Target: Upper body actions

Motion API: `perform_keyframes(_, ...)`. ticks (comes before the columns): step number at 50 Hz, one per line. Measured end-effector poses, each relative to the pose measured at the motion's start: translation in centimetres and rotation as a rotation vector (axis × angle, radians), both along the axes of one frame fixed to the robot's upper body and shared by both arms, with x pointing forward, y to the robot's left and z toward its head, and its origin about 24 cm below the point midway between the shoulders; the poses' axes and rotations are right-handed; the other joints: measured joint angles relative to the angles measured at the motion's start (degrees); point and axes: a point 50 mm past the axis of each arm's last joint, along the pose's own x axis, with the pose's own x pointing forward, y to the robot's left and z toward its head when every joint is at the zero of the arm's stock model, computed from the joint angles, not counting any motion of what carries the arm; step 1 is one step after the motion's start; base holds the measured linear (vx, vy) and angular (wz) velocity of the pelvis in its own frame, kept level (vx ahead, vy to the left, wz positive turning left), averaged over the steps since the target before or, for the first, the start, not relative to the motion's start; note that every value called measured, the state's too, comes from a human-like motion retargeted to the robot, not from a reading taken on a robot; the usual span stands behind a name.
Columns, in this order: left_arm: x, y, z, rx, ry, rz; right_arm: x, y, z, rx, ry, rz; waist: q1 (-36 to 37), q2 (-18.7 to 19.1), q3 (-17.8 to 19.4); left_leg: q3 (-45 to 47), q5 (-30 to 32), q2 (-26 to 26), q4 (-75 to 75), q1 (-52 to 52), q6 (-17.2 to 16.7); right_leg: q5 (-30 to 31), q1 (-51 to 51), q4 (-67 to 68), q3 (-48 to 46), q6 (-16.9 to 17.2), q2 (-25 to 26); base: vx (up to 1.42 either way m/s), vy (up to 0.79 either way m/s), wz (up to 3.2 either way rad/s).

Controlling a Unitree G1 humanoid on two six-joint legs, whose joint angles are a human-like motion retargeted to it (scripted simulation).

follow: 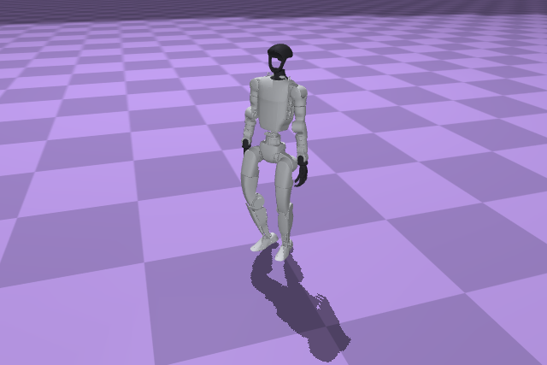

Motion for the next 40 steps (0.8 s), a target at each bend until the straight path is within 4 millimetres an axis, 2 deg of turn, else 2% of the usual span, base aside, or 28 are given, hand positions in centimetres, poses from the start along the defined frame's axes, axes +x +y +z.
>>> perform_keyframes(2, 7.6, -0.9, 0.0, -0.040, -0.175, -0.054, -5.0, -2.4, 0.9, -0.134, 0.218, -0.145, -4.8, 1.9, 2.5, -1.2, 0.1, 3.0, -3.0, -1.5, 0.8, 13.9, -7.8, 15.7, -5.0, 3.5, -5.4, -0.40, 0.20, 0.96)
perform_keyframes(3, 10.9, -1.4, 0.4, -0.069, -0.262, -0.083, -7.0, -3.3, 1.7, -0.200, 0.295, -0.228, -7.1, 3.1, 4.2, -3.9, 0.5, 3.2, -2.7, -2.8, 1.3, 17.4, -12.9, 23.1, -4.1, 2.8, -6.7, -0.50, 0.20, 0.68)
perform_keyframes(6, 21.4, -2.1, 3.7, -0.159, -0.557, -0.204, -12.0, -4.7, 3.5, -0.373, 0.443, -0.527, -9.9, 3.7, 10.3, -4.4, 1.3, 2.8, -2.1, -4.5, 2.7, 10.2, -27.1, 46.8, -1.4, -2.8, -14.5, -0.47, 0.20, 0.14)
perform_keyframes(8, 26.7, -3.4, 6.5, -0.169, -0.758, -0.280, -14.9, -4.6, 4.7, -0.437, 0.522, -0.719, -12.6, 3.9, 13.9, -5.9, 1.8, 2.7, -1.9, -4.5, 3.4, 7.6, -33.7, 57.4, -0.3, -5.4, -18.3, -0.28, 0.13, 0.69)
perform_keyframes(10, 29.7, -4.8, 8.9, -0.143, -0.919, -0.328, -17.6, -4.1, 5.8, -0.515, 0.578, -0.845, -14.4, 4.7, 14.6, -7.4, 2.1, 3.3, -1.8, -5.2, 3.6, 6.5, -39.3, 62.8, 1.5, -5.6, -18.2, -0.01, 0.04, 0.60)
perform_keyframes(12, 31.5, -6.2, 10.8, -0.100, -1.055, -0.367, -20.4, -3.8, 7.2, -0.628, 0.593, -0.915, -14.8, 5.5, 12.7, -8.0, 2.3, 3.8, -2.3, -6.0, 3.8, 5.8, -44.3, 64.7, 2.8, -5.0, -16.8, 0.20, -0.07, 0.16)
perform_keyframes(14, 32.0, -7.1, 11.4, -0.076, -1.105, -0.384, -21.8, -3.6, 8.0, -0.701, 0.608, -0.934, -13.9, 5.5, 10.6, -7.4, 2.3, 4.0, -3.0, -6.2, 3.7, 5.5, -45.2, 63.4, 2.6, -5.2, -16.2, 0.21, -0.10, -0.28)
perform_keyframes(16, 31.6, -8.0, 11.1, -0.088, -1.101, -0.404, -22.0, -3.2, 8.1, -0.721, 0.615, -0.931, -12.5, 4.7, 8.6, -6.4, 2.2, 3.5, -3.6, -6.2, 3.7, 5.8, -43.2, 59.4, 2.0, -5.3, -15.6, 0.12, -0.12, -0.44)
perform_keyframes(20, 28.6, -8.6, 8.4, -0.185, -0.969, -0.411, -19.3, -2.8, 6.2, -0.593, 0.537, -0.861, -9.3, 3.6, 6.3, -3.4, 1.1, 3.2, -3.7, -5.1, 2.8, 8.7, -31.6, 42.3, 1.5, -3.6, -10.4, 0.01, -0.12, -0.64)
perform_keyframes(23, 23.1, -7.5, 4.6, -0.217, -0.768, -0.363, -14.2, -2.7, 3.7, -0.407, 0.394, -0.713, -7.7, 3.3, 4.2, -1.9, -1.4, 3.0, -1.5, -5.0, 1.6, 13.4, -17.6, 18.0, 3.3, -0.5, -4.2, -0.05, -0.13, -0.54)
perform_keyframes(25, 18.1, -6.0, 2.1, -0.189, -0.600, -0.304, -10.6, -2.8, 2.4, -0.318, 0.297, -0.572, -5.8, 2.1, 2.3, 0.3, -3.4, 1.9, 1.2, -5.4, 0.8, 11.3, -10.1, 5.3, 5.1, 1.6, -2.7, 0.07, -0.13, -0.84)
perform_keyframes(27, 9.7, -4.2, -0.2, -0.167, -0.327, -0.183, -5.3, -2.5, 1.1, -0.220, 0.177, -0.368, -3.1, 0.6, -0.4, 3.4, -3.0, 1.3, 8.2, -7.4, -0.5, -3.5, -4.0, -4.2, 3.0, -0.1, -3.4, 0.17, -0.13, -1.01)
perform_keyframes(28, 5.3, -3.4, -0.6, -0.177, -0.191, -0.116, -2.6, -1.9, 0.7, -0.169, 0.120, -0.272, -2.6, -0.7, -1.7, 4.6, 0.3, 1.2, 14.2, -9.6, -0.9, -5.8, -3.5, -7.3, 2.5, -1.9, -4.2, 0.03, -0.24, -0.86)
perform_keyframes(30, -1.9, -2.1, -0.1, -0.218, 0.029, 0.027, 4.8, -0.1, 0.2, -0.049, -0.039, -0.112, 0.6, -3.4, -1.7, 8.1, 11.6, 4.7, 34.1, -20.1, 0.8, -4.9, -5.3, -9.4, 9.2, -1.0, -6.4, -0.22, -0.25, -0.96)
perform_keyframes(31, -3.8, -1.6, 0.2, -0.219, 0.087, 0.086, 9.0, 1.0, 0.6, 0.008, -0.144, -0.065, 1.4, -3.0, 0.7, 9.1, 14.8, 7.9, 42.4, -24.5, 5.6, -4.3, -5.6, -8.7, 10.8, -0.6, -6.1, -0.46, -0.25, -0.80)
perform_keyframes(32, -5.8, -1.3, 0.7, -0.212, 0.144, 0.156, 13.5, 2.2, 1.5, 0.069, -0.264, -0.010, 2.4, -3.0, 3.1, 9.3, 16.0, 10.4, 51.1, -29.5, 9.3, -3.7, -6.0, -8.3, 11.9, -0.3, -6.3, -0.59, -0.24, -0.75)
perform_keyframes(33, -8.0, -1.0, 1.3, -0.188, 0.202, 0.243, 18.7, 3.8, 3.3, 0.141, -0.412, 0.058, 4.0, -3.6, 5.6, 7.9, 13.3, 11.6, 60.7, -36.1, 10.6, -2.8, -6.5, -8.1, 12.2, -0.3, -7.3, -0.60, -0.22, -0.80)
perform_keyframes(35, -11.1, -1.2, 2.3, -0.162, 0.281, 0.386, 26.7, 6.2, 8.1, 0.233, -0.666, 0.187, 5.4, -3.0, 9.2, 9.1, 8.4, 20.4, 75.0, -47.0, 14.0, -1.9, -7.1, -8.6, 12.1, -1.6, -5.4, -0.50, -0.26, -0.71)
perform_keyframes(37, -13.3, -2.4, 3.0, -0.145, 0.331, 0.482, 31.6, 7.9, 12.7, 0.255, -0.897, 0.276, 9.6, -4.9, 10.9, 11.2, 3.4, 23.4, 83.2, -54.9, 14.2, -0.9, -7.5, -10.3, 14.3, -3.5, -5.1, -0.13, -0.38, -1.01)
perform_keyframes(38, -14.3, -2.7, 3.3, -0.127, 0.339, 0.516, 33.3, 8.3, 14.9, 0.261, -1.007, 0.296, 10.5, -5.5, 10.9, 11.2, 1.1, 23.0, 86.2, -59.7, 14.3, -0.4, -7.6, -11.4, 13.0, -4.0, -5.4, 0.11, -0.31, -0.48)
perform_keyframes(40, -16.3, -3.0, 4.2, -0.102, 0.357, 0.584, 35.5, 8.7, 18.6, 0.270, -1.195, 0.318, 12.9, -7.6, 9.9, 14.4, -1.6, 20.8, 88.8, -66.8, 14.4, 0.3, -8.5, -12.5, 13.2, -4.9, -6.4, 0.19, -0.15, -0.21)
